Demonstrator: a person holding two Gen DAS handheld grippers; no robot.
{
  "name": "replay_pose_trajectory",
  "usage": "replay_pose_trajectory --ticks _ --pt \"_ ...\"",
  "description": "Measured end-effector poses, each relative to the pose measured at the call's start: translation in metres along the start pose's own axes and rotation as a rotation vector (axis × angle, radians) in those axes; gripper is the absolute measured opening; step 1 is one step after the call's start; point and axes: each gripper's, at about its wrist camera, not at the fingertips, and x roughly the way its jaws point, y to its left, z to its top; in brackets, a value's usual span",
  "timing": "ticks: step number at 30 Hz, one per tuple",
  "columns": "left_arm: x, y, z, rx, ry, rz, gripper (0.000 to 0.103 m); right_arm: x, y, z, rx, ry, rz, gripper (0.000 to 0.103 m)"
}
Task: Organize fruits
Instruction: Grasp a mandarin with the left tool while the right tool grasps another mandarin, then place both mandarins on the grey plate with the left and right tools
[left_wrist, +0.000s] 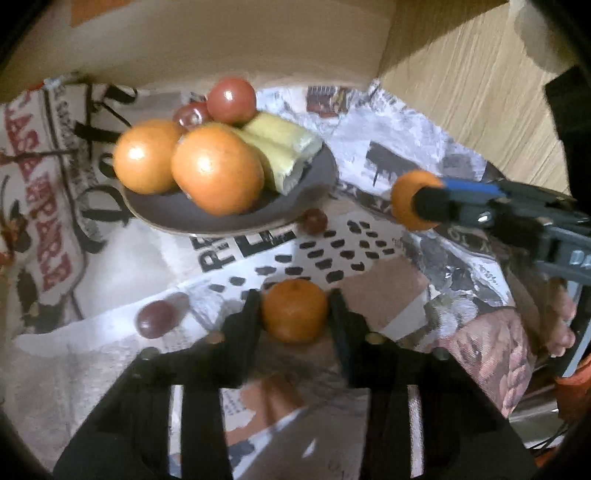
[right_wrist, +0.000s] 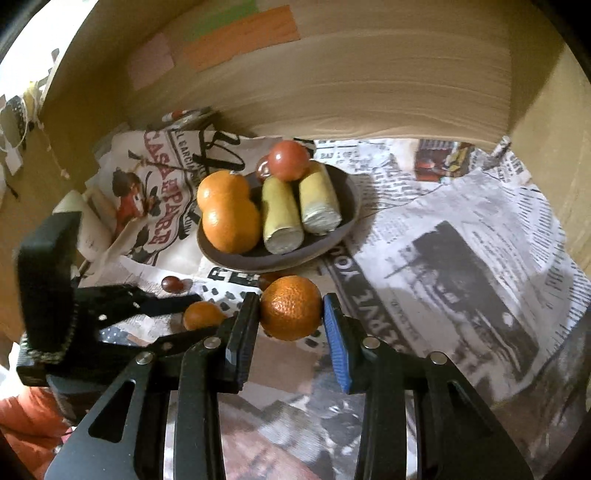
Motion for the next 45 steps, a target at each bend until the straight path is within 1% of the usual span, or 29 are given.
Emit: replay_pose_trajectory --ticks 6,10,17,24,28,32,36,40,45 --pt "-0.010 0.003 0.005 -0.032 -0.031 -0.007 0.035 -0.002 -0.001 0.009 -0.025 -0.029 0.002 0.033" --pt "-0.030 0.009 0.015 -0.035 -0.086 0.010 0.035 -0.005 0.003 0.025 -0.048 -0.069 0.012 0.033" --pt "-0.059 0.023 0.050 -0.039 -0.185 0.045 0.035 -0.007 0.013 0.054 -0.093 -0.127 0.022 0.033" --pt "-0.061 0.038 0.085 -0.044 -0.232 0.063 0.035 0.003 0.023 0.081 -0.150 -0.149 0.009 0.033" --pt "-0.051 0.040 0.100 -0.028 -0.233 0.075 0.035 0.015 0.023 0.092 -0.159 -0.141 -0.001 0.033" --pt "-0.039 0.043 0.109 -0.019 -0.217 0.078 0.035 0.032 0.020 0.098 -0.150 -0.115 -0.008 0.033" --pt "-0.024 0.048 0.117 -0.023 -0.211 0.101 0.035 0.053 0.014 0.101 -0.132 -0.081 -0.009 0.033" --pt "-0.010 0.052 0.121 -0.018 -0.191 0.115 0.035 0.072 0.010 0.103 -0.125 -0.048 -0.018 0.033" --pt "0.002 0.060 0.121 -0.036 -0.164 0.109 0.034 0.090 0.007 0.100 -0.138 0.010 -0.006 0.033"
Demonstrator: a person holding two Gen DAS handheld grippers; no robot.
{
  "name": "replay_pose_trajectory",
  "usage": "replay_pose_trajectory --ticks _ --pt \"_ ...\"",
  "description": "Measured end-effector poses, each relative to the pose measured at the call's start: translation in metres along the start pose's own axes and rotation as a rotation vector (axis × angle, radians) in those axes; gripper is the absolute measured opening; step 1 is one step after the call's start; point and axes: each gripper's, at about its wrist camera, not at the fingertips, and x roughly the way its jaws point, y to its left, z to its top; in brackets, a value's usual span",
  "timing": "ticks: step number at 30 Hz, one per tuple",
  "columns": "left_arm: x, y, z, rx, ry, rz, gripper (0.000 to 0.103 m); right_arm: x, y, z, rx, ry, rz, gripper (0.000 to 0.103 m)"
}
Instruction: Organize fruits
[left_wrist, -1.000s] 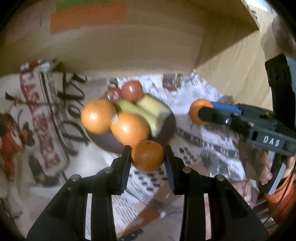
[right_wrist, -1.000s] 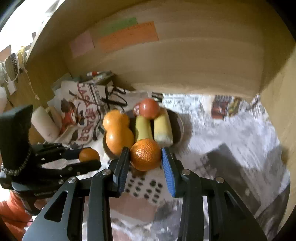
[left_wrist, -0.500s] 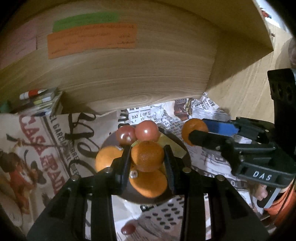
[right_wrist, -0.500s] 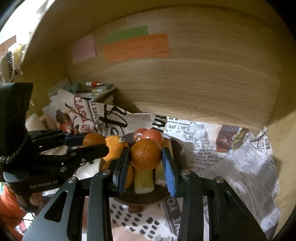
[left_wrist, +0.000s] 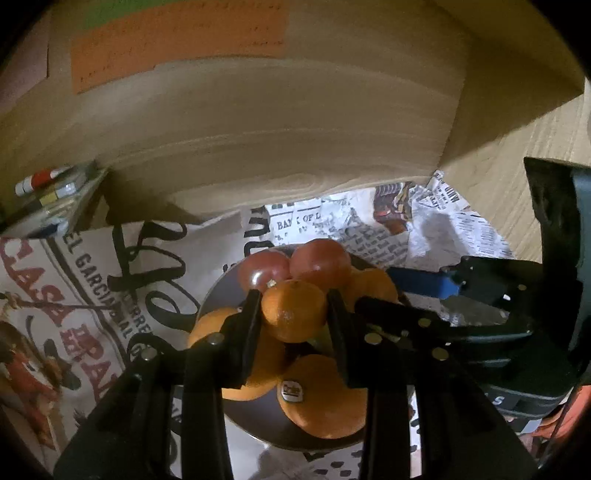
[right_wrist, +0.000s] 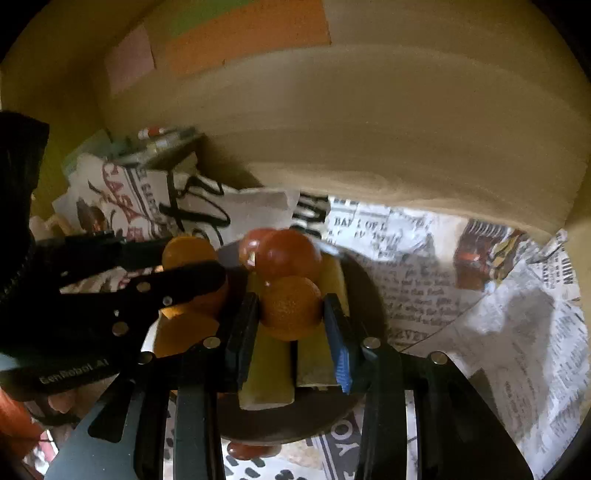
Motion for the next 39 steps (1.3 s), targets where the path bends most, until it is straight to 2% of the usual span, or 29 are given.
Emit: replay_pose_trajectory --ticks 5,8,10,11,18,25,32,39 --pt "0.008 0.007 -0.002 -0.032 0.039 -0.023 0.035 0.000 0.001 -0.001 -0.018 0.011 -0.004 0.035" --pt "0.005 0.007 -0.002 -0.039 0.033 -0.027 0.038 -0.001 0.002 -0.001 -0.020 0.022 0.002 0.036" --pt "-0.004 0.007 -0.002 -0.044 0.012 -0.028 0.058 -0.003 0.004 -0.002 -0.027 0.017 -0.006 0.038" --pt "-0.010 0.007 -0.002 -0.047 -0.010 -0.020 0.060 -0.005 0.005 -0.001 -0.030 0.009 -0.011 0.039" --pt "-0.051 0.007 -0.001 -0.032 -0.090 0.009 0.061 -0.045 0.016 0.002 -0.040 -0.078 -0.022 0.040" --pt "-0.093 0.008 -0.016 -0.010 -0.142 0.050 0.061 -0.083 0.032 -0.005 -0.055 -0.148 -0.011 0.042" --pt "-0.108 0.015 -0.048 -0.020 -0.100 0.065 0.061 -0.092 0.043 -0.027 -0.051 -0.146 -0.007 0.043" --pt "-0.094 0.022 -0.086 -0.044 -0.003 0.050 0.061 -0.076 0.044 -0.055 -0.024 -0.066 -0.015 0.045"
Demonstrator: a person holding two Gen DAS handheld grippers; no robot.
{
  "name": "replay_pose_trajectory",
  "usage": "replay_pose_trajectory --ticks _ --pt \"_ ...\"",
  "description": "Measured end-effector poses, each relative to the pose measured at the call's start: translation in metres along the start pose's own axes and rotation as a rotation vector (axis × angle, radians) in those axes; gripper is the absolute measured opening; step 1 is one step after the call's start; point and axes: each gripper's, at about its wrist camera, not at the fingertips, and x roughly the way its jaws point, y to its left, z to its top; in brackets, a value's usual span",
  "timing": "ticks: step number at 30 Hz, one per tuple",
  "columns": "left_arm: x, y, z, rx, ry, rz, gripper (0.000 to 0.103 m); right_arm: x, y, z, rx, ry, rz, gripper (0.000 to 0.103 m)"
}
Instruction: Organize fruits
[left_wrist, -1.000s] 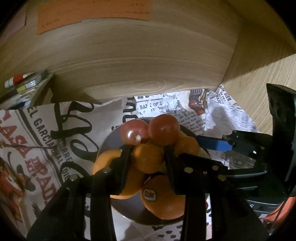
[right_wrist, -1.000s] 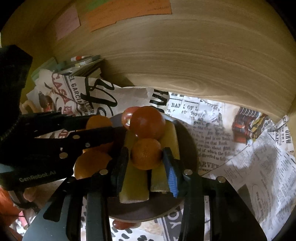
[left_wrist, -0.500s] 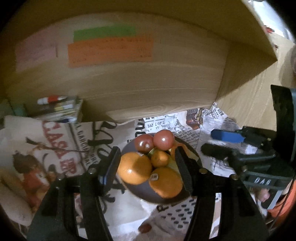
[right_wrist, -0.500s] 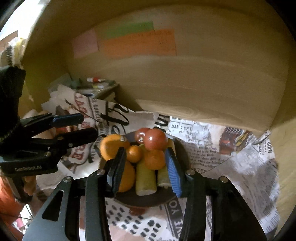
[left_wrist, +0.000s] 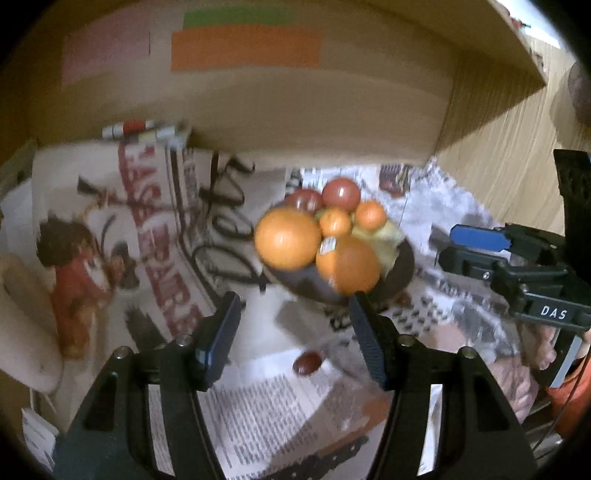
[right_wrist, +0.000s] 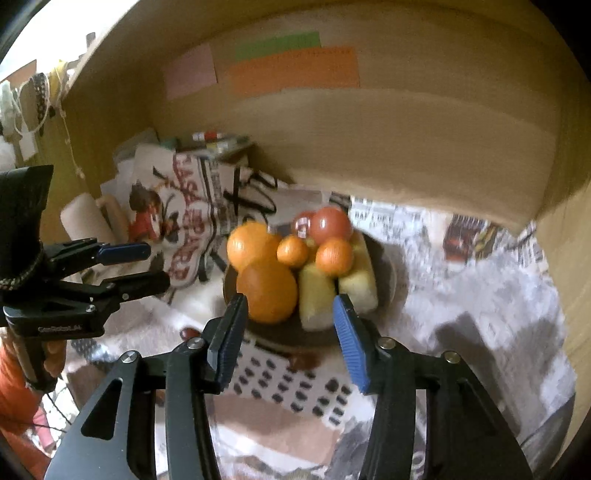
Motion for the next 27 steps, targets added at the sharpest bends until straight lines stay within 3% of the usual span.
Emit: replay_pose_trajectory --ticks 6,11,14,21,27 --pt "0.026 0.004 -0.033 -0.004 0.110 -0.026 0.060 0.022 -0.007 -0.024 0.032 0.098 -0.004 0.045" --pt "0.042 0.002 -0.048 -0.007 0.167 -0.055 0.047 0.042 -0.005 -0.033 0.027 0.168 0.000 0.045" --pt "0.045 0.000 -0.049 -0.002 0.169 -0.067 0.045 0.053 -0.007 -0.034 0.037 0.189 -0.007 0.040" --pt "0.050 0.000 -0.044 -0.006 0.168 -0.097 0.022 0.060 -0.009 -0.035 0.038 0.194 0.000 0.022" --pt "0.044 -0.004 -0.044 0.021 0.156 -0.085 0.021 0.057 -0.009 -0.035 0.041 0.187 0.000 0.021"
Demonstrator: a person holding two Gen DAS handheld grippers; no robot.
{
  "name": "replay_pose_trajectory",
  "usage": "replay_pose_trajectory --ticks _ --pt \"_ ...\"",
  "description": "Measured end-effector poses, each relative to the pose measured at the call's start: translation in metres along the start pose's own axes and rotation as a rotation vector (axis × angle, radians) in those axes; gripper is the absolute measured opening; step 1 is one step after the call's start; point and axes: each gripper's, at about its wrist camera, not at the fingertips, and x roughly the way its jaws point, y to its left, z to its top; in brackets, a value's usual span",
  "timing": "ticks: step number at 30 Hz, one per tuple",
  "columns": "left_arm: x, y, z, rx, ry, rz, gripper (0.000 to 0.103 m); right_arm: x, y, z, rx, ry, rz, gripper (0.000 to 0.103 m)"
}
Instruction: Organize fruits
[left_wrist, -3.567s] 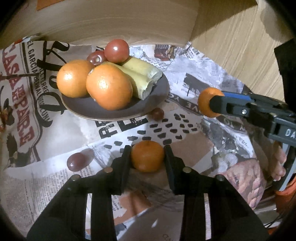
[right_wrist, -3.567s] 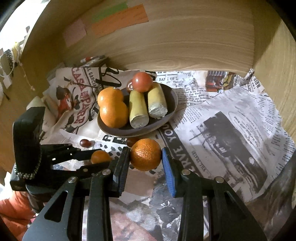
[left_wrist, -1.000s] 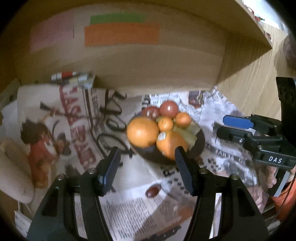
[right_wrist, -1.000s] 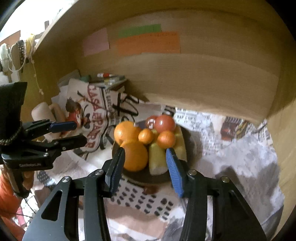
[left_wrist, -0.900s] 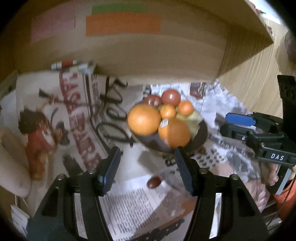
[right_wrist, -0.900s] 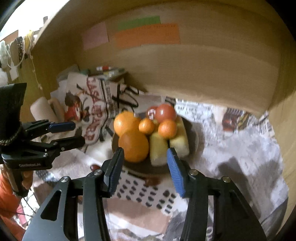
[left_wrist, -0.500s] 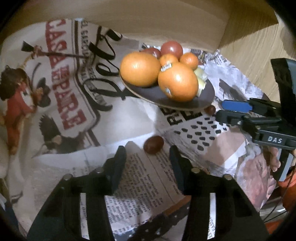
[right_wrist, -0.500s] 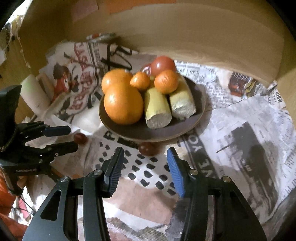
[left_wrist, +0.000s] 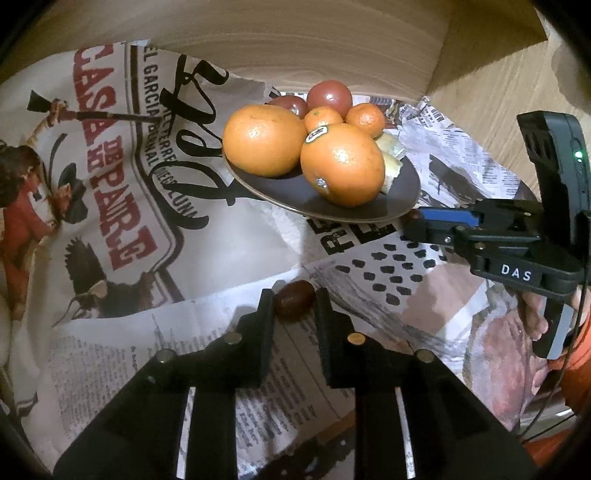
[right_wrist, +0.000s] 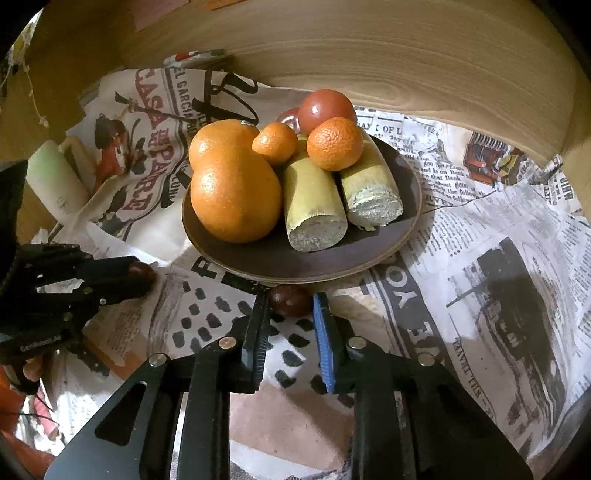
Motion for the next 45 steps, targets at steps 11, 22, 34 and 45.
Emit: replay_pose_trajectory --ticks 11,22,34,45 --pt "-0.029 0.008 0.034 -0.011 -0.104 0.016 0.021 -0.034 0.004 0.013 -0.006 -0.100 0.006 0.021" --pt "0.004 0.009 0.067 -0.019 -0.079 0.012 0.021 -0.012 -0.005 0.021 0.020 -0.068 0.022 0.021" --pt "0.021 0.016 0.068 -0.058 -0.044 -0.009 0.044 0.003 0.004 0.018 -0.028 -0.053 0.035 0.029" --pt "-0.028 0.017 0.065 -0.097 -0.163 0.027 0.044 -0.037 0.000 0.022 0.017 -0.150 0.029 0.035"
